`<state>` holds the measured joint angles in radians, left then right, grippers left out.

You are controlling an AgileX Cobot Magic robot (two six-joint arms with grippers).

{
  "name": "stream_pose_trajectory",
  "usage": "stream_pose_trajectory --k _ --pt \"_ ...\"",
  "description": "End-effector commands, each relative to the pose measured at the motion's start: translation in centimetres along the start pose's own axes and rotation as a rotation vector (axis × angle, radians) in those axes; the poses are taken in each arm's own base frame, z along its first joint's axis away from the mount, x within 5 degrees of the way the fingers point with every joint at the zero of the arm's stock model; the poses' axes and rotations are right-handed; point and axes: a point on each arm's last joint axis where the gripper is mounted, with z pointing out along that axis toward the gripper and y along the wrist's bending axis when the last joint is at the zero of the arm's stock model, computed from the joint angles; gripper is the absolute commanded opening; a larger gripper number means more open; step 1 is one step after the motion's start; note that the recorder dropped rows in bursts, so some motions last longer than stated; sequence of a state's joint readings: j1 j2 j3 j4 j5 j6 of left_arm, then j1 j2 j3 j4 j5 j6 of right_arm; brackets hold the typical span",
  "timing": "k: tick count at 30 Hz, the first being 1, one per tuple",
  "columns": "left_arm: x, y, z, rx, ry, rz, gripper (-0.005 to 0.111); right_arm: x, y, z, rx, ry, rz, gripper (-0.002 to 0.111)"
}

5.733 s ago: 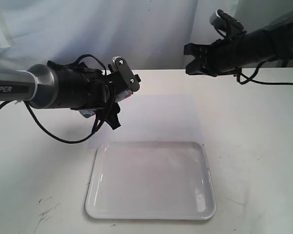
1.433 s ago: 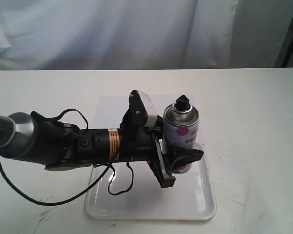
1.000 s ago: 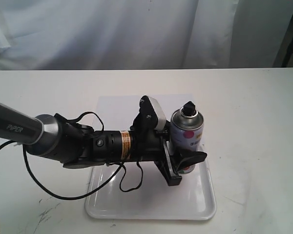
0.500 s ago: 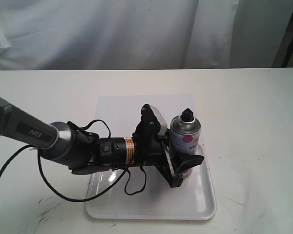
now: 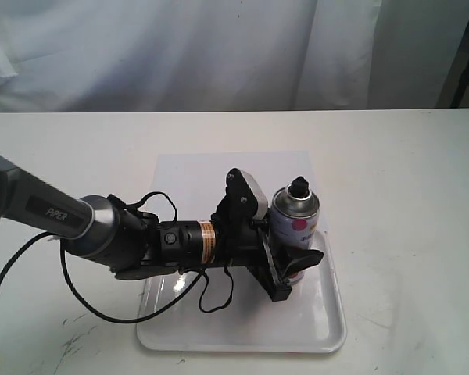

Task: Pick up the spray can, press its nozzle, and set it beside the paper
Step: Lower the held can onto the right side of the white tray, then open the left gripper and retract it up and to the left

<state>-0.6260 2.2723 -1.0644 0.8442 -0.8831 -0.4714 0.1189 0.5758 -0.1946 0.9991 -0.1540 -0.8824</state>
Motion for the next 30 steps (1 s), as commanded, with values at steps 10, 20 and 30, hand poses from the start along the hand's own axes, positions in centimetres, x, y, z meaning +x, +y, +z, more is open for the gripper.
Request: stream_pose_trajectory --k 10,20,30 --pt "-1.2 -0.2 -0.1 0.029 -0.026 -0.03 0.024 0.1 -0.1 0.0 0.006 -0.002 0.009 0.0" --pt "-2.5 0.3 -0.5 -0.037 -0.028 -0.046 0.082 0.1 -0.1 0.0 0.006 -0.002 0.009 0.0" --pt "-5.4 0.2 -1.5 -0.063 -0.094 -0.015 0.089 0.1 -0.1 0.0 0.006 -0.002 0.009 0.0"
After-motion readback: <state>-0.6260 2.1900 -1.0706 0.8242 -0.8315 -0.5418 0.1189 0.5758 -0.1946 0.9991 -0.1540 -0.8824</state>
